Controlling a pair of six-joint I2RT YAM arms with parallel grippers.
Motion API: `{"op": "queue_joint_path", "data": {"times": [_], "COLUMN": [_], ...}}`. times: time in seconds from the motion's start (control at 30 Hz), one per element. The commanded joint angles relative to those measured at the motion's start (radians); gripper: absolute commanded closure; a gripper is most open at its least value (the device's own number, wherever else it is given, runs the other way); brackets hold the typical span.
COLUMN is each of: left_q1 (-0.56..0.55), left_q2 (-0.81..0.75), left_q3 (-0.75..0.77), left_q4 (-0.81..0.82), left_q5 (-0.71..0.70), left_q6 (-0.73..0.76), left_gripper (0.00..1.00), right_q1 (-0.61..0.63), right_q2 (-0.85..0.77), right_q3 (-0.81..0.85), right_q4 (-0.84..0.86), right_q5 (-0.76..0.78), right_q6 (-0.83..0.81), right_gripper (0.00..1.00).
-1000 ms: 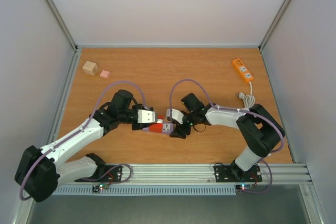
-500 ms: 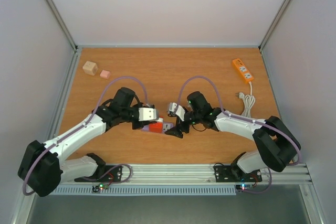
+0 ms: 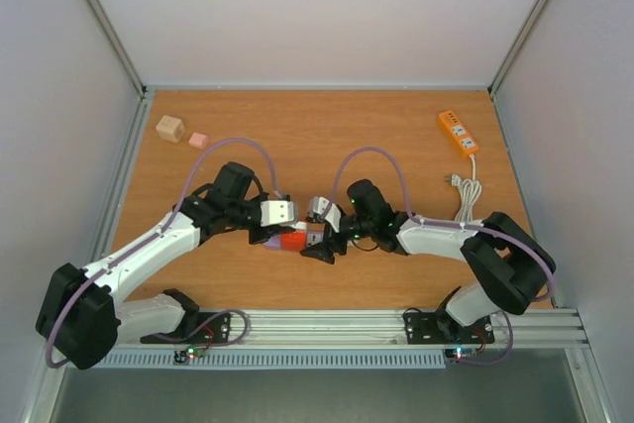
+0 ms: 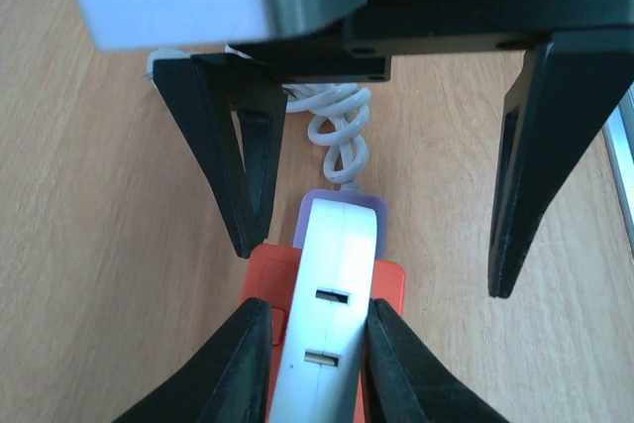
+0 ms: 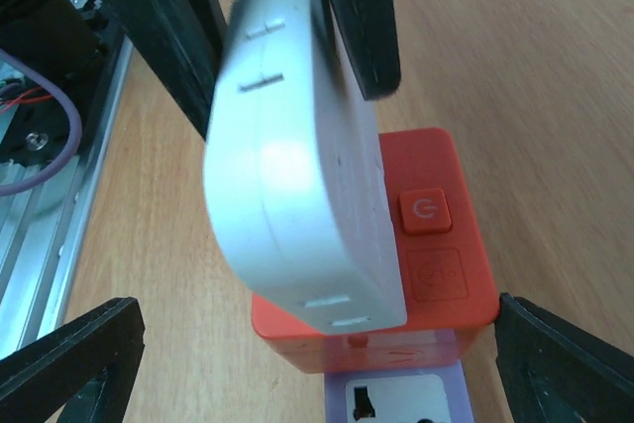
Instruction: Pull the plug off the socket
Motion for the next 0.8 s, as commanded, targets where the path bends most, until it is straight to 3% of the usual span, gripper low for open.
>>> {"op": "queue_joint_path", "data": {"times": [0.0,0.27,0.77], "left_q1": [0.03,0.065,0.07], "left_q2": [0.004,-0.024,-0.015], "left_q3": [0.004,-0.033,-0.056], "left_q4": [0.012,0.037,0.065], "left_q5": [0.061,0.113,0.104], "left_q6": [-0.025,-0.042,-0.059], "left_gripper": [0.73,0.73,0.73], "right_q1": [0.016,0.028,0.029], "right_q2": [0.064,0.162,0.19], "right_q3": [-0.014,0.025,0.032], "right_q4": [0.153,0.199,0.219], "right_q5": [0.013,0.0,-0.024], "right_q6": [0.036,0.038,0.005], "right_gripper": [0.04,0.13,0.37]}}
